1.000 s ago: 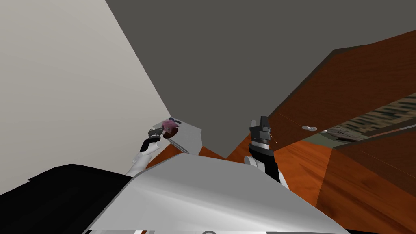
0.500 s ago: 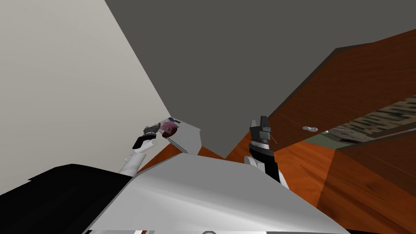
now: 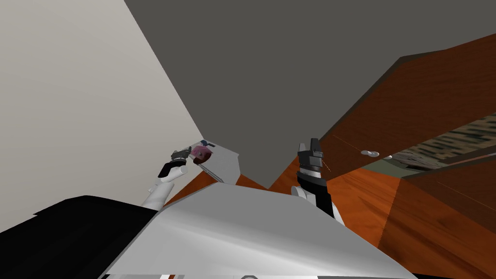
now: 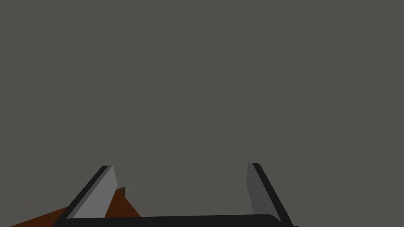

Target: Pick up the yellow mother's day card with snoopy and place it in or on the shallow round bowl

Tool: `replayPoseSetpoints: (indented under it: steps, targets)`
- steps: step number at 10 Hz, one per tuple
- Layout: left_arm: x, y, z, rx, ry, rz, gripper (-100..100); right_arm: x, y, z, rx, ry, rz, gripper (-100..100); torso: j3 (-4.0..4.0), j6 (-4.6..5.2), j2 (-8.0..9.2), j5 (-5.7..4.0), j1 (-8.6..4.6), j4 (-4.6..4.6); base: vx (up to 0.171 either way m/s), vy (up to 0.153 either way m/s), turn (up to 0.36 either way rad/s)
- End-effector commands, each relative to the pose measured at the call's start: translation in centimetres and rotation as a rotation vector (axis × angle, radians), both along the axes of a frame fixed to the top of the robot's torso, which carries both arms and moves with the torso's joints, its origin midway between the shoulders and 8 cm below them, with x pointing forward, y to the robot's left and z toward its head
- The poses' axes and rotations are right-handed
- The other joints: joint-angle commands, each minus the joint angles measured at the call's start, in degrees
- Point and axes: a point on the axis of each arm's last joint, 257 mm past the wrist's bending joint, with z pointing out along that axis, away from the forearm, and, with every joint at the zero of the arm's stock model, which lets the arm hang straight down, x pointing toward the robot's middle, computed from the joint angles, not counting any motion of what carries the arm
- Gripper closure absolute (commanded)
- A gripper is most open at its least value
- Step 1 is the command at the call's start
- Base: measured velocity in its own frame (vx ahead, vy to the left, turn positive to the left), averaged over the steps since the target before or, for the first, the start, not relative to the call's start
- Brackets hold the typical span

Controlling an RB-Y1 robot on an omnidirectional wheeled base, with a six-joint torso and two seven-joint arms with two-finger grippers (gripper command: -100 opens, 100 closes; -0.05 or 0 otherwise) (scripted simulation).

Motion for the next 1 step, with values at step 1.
replayPoseSetpoints:
  steps: [1]
  targets:
    - [0.00,0.00,0.00,0.000,0.000,0.000,0,0.00,0.00,0.00,0.000,0.000,0.000,0,0.00,0.00,0.00,0.00,0.00,0.00,0.000,0.000,0.000]
